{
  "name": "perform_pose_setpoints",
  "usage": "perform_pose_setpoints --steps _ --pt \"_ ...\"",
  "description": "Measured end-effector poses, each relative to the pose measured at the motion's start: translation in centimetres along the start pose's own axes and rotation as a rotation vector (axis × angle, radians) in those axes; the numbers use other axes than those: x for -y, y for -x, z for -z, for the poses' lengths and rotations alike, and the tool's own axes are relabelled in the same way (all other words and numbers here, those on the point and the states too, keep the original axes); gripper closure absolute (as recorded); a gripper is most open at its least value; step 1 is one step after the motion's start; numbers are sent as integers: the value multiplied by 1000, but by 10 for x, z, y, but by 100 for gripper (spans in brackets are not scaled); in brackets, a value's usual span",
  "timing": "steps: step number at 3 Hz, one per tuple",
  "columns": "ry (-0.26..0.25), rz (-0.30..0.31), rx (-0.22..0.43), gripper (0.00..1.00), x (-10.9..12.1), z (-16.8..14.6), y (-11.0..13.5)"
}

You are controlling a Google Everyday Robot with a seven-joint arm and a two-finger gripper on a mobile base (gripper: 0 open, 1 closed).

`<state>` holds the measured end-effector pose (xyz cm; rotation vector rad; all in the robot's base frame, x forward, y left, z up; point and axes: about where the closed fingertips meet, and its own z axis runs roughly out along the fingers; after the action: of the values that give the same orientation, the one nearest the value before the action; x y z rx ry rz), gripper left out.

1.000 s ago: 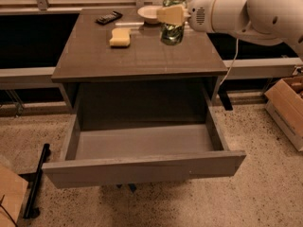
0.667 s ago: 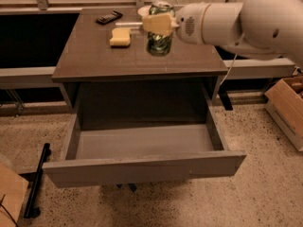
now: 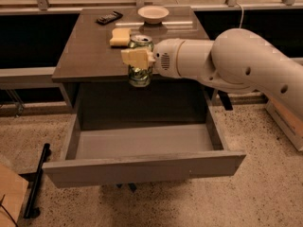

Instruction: Place green can into top drawer

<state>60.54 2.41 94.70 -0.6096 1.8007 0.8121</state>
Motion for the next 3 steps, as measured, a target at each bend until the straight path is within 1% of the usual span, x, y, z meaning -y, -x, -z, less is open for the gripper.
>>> perform_pose_setpoints --steps 1,2,3 --pt "3 2 -1 100 -1 -1 1" --pt "47 12 -32 100 8 -6 -26" --pt "103 48 -75 100 18 -5 -72"
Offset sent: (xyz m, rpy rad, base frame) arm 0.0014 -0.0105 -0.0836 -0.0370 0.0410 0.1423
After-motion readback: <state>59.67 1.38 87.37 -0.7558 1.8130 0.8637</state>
